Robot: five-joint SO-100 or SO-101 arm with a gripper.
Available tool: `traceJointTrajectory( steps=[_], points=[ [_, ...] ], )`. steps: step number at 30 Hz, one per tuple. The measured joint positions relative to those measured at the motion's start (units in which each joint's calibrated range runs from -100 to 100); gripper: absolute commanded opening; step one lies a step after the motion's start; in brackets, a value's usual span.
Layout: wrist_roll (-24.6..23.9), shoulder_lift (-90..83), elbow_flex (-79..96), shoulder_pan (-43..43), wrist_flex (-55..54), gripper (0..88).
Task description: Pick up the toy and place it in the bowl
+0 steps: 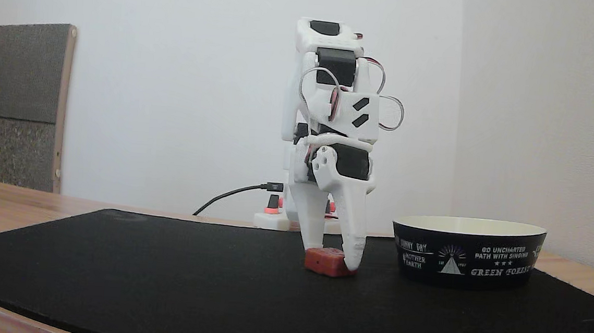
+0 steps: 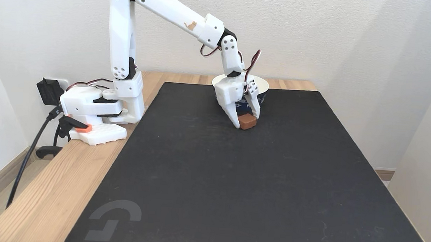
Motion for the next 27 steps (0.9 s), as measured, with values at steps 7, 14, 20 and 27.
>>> traceJointTrajectory(
  steps=[7,14,20,27],
  points=[
    [-0.2,0.0,0.0,0.0,-1.0,3.1],
    [-0.9,-0.1,-0.5,0.0,-1.0,2.6],
    [-1.2,-4.7,-1.0,0.1,-1.0,2.7],
    [-1.3,-19.7,-1.1,-9.8,0.0,2.6]
  ],
)
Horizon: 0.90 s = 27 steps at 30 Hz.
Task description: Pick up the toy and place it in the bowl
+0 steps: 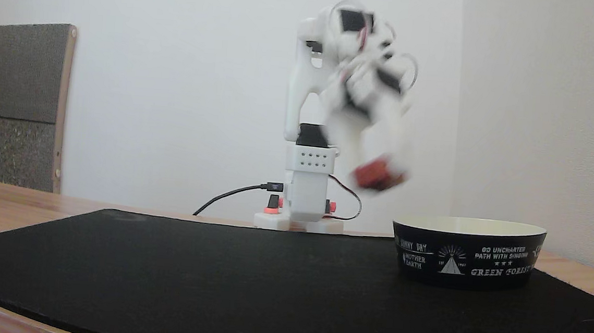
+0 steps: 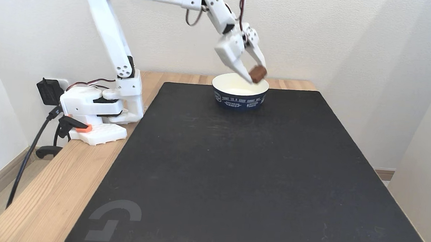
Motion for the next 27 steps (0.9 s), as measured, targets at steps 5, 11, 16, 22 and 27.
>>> traceJointTrajectory(
  steps=[5,11,16,22,27],
  points=[
    [-2.8,-2.2,7.0,-9.9,-7.8,14.3],
    [-7.1,-2.7,17.8,-13.2,-16.0,25.7],
    [-6.9,-3.3,18.4,-12.6,-16.8,25.8],
    [-7.2,-6.5,15.4,-3.2,-12.7,3.6],
    [-10.1,-17.3,22.8,8.9,-10.0,4.7]
  ],
)
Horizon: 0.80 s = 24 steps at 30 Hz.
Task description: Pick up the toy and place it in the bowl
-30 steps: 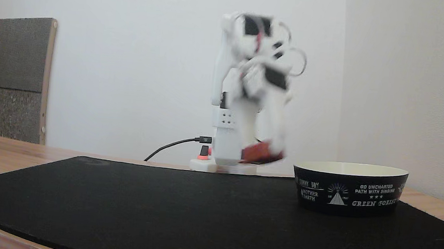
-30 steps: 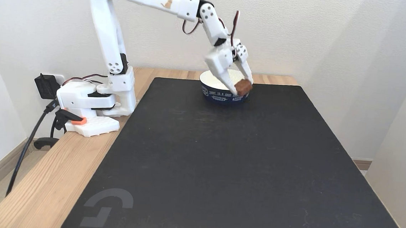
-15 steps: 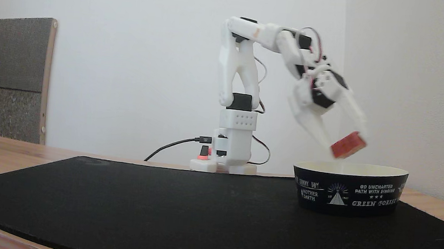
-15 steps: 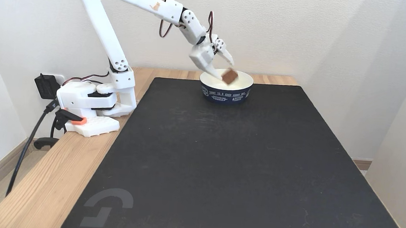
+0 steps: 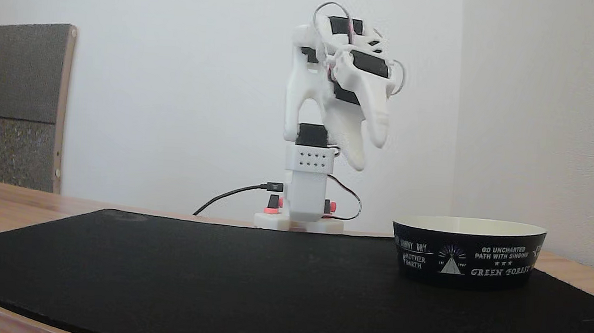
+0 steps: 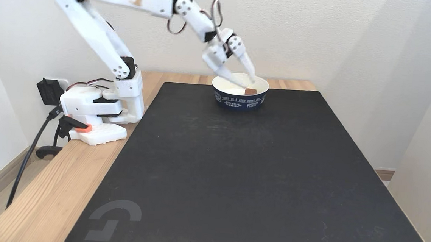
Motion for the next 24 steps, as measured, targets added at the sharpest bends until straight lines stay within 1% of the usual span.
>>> traceJointTrajectory(
  steps=[1,4,5,8,10,12,14,15,17,19,22,24],
  points=[
    [-1.0,-4.8,5.5,1.5,0.3,4.7],
    [-2.4,-11.3,12.4,2.1,0.3,4.7],
    [-3.0,-17.8,19.4,1.7,0.3,4.7],
    [-3.7,-25.3,26.7,2.6,0.3,4.8],
    [-4.1,-34.7,35.0,2.9,0.3,4.8],
    [-4.9,-38.4,37.9,3.5,1.0,4.8],
    [-5.5,-44.8,42.0,4.2,3.5,4.9],
    [-5.7,-51.0,44.8,3.6,5.4,4.9],
    [-5.6,-54.7,46.7,4.2,6.6,5.0],
    [-5.7,-64.4,52.8,3.6,10.0,7.4],
    [-5.7,-69.7,54.6,4.1,11.6,8.1],
    [-5.7,-70.4,54.8,2.8,12.0,8.1]
  ],
)
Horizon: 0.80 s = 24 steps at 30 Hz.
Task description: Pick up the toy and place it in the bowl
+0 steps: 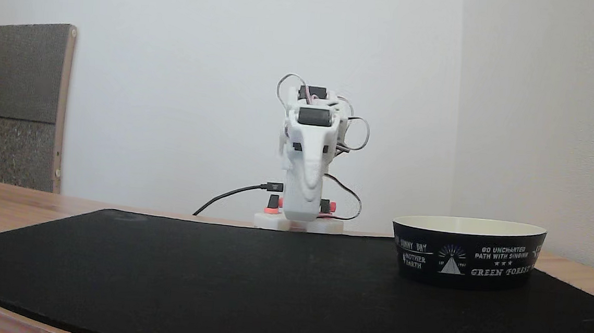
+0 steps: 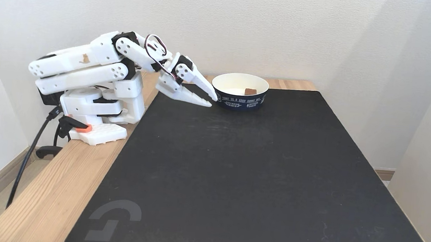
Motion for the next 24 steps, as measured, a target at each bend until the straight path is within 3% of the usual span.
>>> traceJointTrajectory(
  steps=[24],
  points=[
    [0.0,-0.5,0.2,-0.9,0.4,7.5]
  ],
)
